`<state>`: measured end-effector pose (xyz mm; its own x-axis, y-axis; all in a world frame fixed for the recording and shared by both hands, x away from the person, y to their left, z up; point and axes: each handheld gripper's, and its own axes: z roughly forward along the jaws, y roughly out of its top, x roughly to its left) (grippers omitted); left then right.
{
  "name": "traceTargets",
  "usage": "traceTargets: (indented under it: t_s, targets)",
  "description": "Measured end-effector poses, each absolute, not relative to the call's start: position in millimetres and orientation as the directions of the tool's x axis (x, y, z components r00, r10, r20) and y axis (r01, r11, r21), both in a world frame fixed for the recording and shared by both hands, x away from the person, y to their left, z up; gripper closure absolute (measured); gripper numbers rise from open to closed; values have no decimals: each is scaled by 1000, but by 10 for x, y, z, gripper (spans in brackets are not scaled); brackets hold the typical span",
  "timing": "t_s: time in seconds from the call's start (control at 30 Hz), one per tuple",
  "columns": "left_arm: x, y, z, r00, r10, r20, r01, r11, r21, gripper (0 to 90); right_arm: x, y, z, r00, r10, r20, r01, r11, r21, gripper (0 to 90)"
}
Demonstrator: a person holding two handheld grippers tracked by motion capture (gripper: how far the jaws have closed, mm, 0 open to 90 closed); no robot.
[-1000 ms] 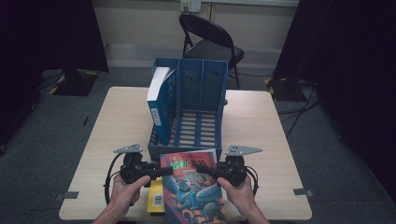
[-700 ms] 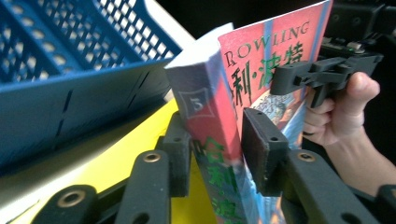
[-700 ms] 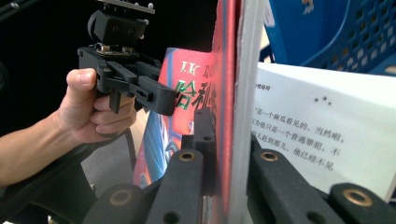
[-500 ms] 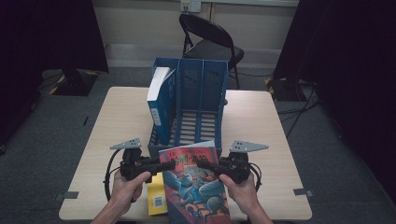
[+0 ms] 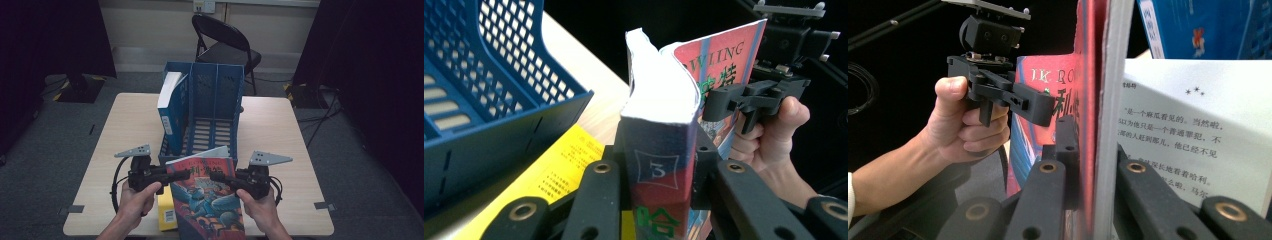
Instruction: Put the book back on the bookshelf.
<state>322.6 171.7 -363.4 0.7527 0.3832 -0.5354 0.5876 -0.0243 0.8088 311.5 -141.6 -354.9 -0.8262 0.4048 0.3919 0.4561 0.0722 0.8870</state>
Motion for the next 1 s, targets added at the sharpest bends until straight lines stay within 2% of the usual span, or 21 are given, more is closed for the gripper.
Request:
traceTargets:
  t_s: [0.33, 0.6, 0.73, 0.87, 1.0]
  targets:
    - [3370, 1755, -3401, 777, 365, -513, 542, 29, 840, 734, 3177, -1386, -3344, -846, 397, 356, 401, 33, 916, 855]
    - [3428, 1728, -3154, 818, 397, -416, 452, 4, 892, 734, 3253, -1387, -3180, -857, 413, 309, 339, 0, 941, 855]
    - [3378, 1698, -3204, 824, 428, -371, 417, -17, 909, 735, 3263, -1387, -3243, -858, 432, 277, 326, 44, 944, 846]
    - [3337, 1698, -3223, 825, 436, -358, 402, -8, 916, 735, 3242, -1412, -3295, -844, 480, 240, 308, 67, 949, 754]
    - [3268, 1705, -3212, 846, 418, -331, 373, -19, 928, 736, 3240, -1516, -3333, -822, 521, 229, 306, 67, 950, 604]
